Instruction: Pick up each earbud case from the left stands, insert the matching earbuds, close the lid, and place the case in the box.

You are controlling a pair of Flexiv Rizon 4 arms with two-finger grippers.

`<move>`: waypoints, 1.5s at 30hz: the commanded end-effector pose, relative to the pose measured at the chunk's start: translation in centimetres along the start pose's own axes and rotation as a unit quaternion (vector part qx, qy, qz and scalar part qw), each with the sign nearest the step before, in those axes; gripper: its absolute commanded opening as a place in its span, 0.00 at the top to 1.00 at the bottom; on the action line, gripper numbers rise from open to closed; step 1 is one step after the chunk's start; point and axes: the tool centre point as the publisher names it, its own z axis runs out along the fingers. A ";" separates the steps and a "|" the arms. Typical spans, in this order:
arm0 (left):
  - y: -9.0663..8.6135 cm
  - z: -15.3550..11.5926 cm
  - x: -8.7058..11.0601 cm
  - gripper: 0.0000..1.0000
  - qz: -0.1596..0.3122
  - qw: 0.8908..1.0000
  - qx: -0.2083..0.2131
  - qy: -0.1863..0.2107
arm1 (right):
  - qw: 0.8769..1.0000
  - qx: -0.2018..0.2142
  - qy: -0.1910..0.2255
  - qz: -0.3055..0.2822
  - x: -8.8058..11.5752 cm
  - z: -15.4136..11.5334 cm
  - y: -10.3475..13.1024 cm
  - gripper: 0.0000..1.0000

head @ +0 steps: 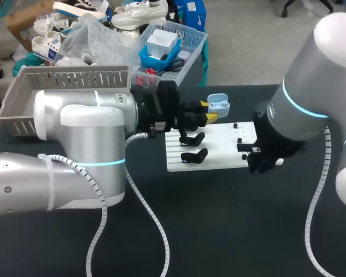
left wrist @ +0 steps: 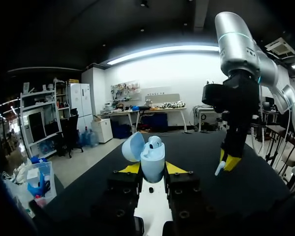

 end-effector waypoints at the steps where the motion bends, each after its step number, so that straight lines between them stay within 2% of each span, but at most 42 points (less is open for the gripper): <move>1: 0.0 0.0 0.1 1.00 0.000 1.000 -0.001 -0.002 | 0.999 -0.007 0.009 -0.032 0.7 -1.8 0.0 1.00; 7: 0.0 0.0 0.1 1.00 0.000 1.000 -0.001 -0.002 | 0.994 -0.038 0.011 -0.098 0.8 -3.8 0.3 1.00; 16: 0.0 0.0 0.1 1.00 0.000 1.000 -0.001 -0.002 | 0.987 -0.035 0.005 -0.157 -0.4 -6.7 0.3 1.00; 19: 0.0 0.0 0.1 1.00 0.000 1.000 -0.001 -0.002 | 0.985 -0.047 0.006 -0.166 -0.9 -7.7 0.4 1.00; 21: 0.0 0.0 0.1 1.00 0.000 1.000 -0.001 -0.002 | 0.986 -0.031 0.003 -0.166 -1.4 -8.2 0.6 1.00; 23: 0.0 0.0 0.1 1.00 0.000 1.000 -0.001 -0.002 | 0.985 -0.045 0.002 -0.169 -1.9 -8.8 0.8 1.00; 26: 0.0 0.0 0.1 1.00 0.000 1.000 -0.001 -0.002 | 0.983 -0.040 0.001 -0.180 -2.5 -9.6 1.2 1.00; 28: 0.0 0.0 0.1 1.00 0.000 1.000 -0.001 -0.002 | 0.980 -0.062 0.003 -0.187 -2.9 -10.1 1.4 1.00; 30: 0.0 0.0 0.1 1.00 0.000 1.000 -0.001 -0.002 | 0.979 -0.053 0.000 -0.198 -3.2 -10.5 1.8 1.00; 37: 0.0 0.0 0.1 1.00 0.000 1.000 -0.001 -0.002 | 0.975 -0.103 0.022 -0.196 -5.0 -11.3 1.9 1.00; 45: 0.0 0.0 0.1 1.00 0.000 1.000 -0.001 -0.002 | 0.973 -0.099 0.024 -0.209 -6.9 -11.7 2.5 1.00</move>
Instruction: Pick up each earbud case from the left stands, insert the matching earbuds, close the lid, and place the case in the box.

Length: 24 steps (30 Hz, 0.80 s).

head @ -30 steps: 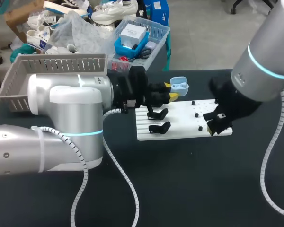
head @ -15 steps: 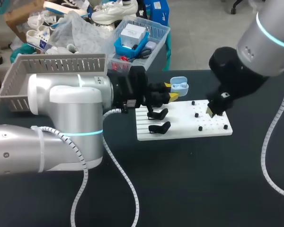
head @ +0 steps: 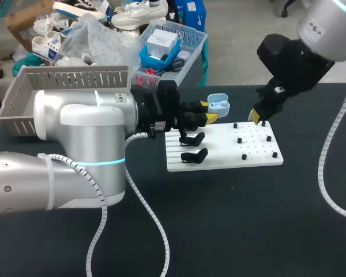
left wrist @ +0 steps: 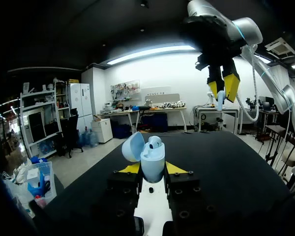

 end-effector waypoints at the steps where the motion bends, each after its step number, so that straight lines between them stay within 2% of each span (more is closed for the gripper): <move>1: 0.0 0.0 0.1 1.00 0.000 1.000 -0.001 -0.003 | 1.000 0.000 0.017 -0.005 -1.6 -0.1 0.1 1.00; 11: 0.0 0.0 0.1 1.00 0.000 1.000 -0.001 -0.003 | 0.999 -0.005 0.020 -0.027 -4.2 0.1 0.8 1.00; 24: 0.0 0.0 0.1 1.00 0.000 1.000 -0.001 -0.003 | 0.998 -0.021 0.029 -0.053 -6.5 0.6 1.1 1.00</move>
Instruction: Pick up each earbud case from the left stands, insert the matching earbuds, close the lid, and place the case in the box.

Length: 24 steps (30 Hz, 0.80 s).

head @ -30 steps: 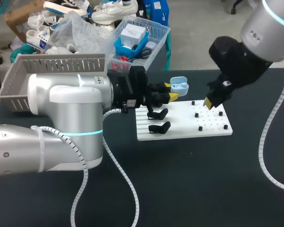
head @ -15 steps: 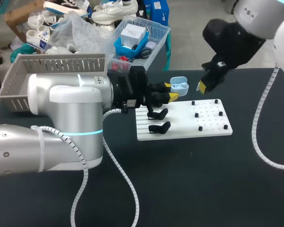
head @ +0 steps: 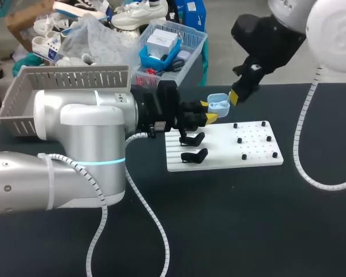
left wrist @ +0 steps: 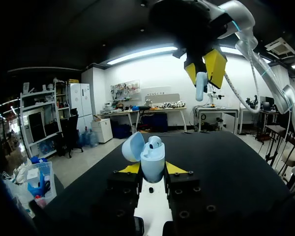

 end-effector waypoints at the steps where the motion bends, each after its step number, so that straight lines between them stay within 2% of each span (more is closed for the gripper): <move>1: 0.0 0.0 0.1 1.00 0.000 1.000 -0.001 -0.003 | 1.000 0.000 0.014 -0.011 -1.1 0.4 -0.4 1.00; 3: 0.0 0.0 0.1 1.00 0.000 1.000 -0.001 -0.003 | 1.000 0.017 0.010 -0.016 -1.3 0.6 -0.4 1.00; 24: 0.0 0.0 0.1 1.00 0.000 1.000 -0.001 -0.003 | 0.997 0.024 0.034 -0.068 -2.8 2.5 -1.5 1.00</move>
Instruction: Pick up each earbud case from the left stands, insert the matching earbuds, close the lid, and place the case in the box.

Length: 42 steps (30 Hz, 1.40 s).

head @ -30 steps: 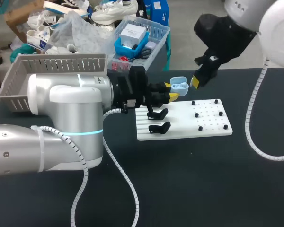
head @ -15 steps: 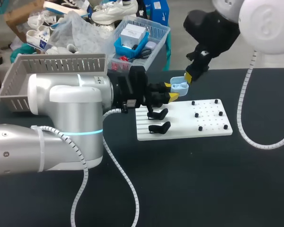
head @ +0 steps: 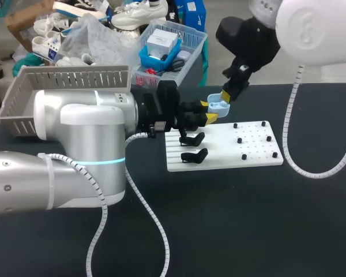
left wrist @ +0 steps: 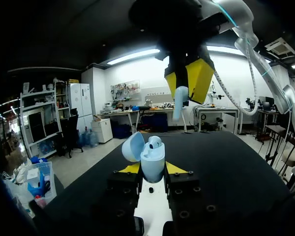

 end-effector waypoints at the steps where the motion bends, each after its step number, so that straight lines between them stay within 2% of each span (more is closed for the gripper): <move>1: 0.0 0.0 0.1 1.00 0.000 1.000 -0.001 -0.002 | 1.000 0.001 0.008 -0.008 -0.9 0.3 -0.5 1.00; 10: 0.0 0.0 0.1 1.00 0.000 1.000 -0.001 -0.002 | 1.000 0.003 0.016 -0.022 -1.3 0.8 -1.2 1.00; 42: 0.0 0.0 0.1 1.00 0.000 1.000 -0.001 -0.002 | 0.999 0.000 0.036 -0.037 -1.9 2.6 -1.0 1.00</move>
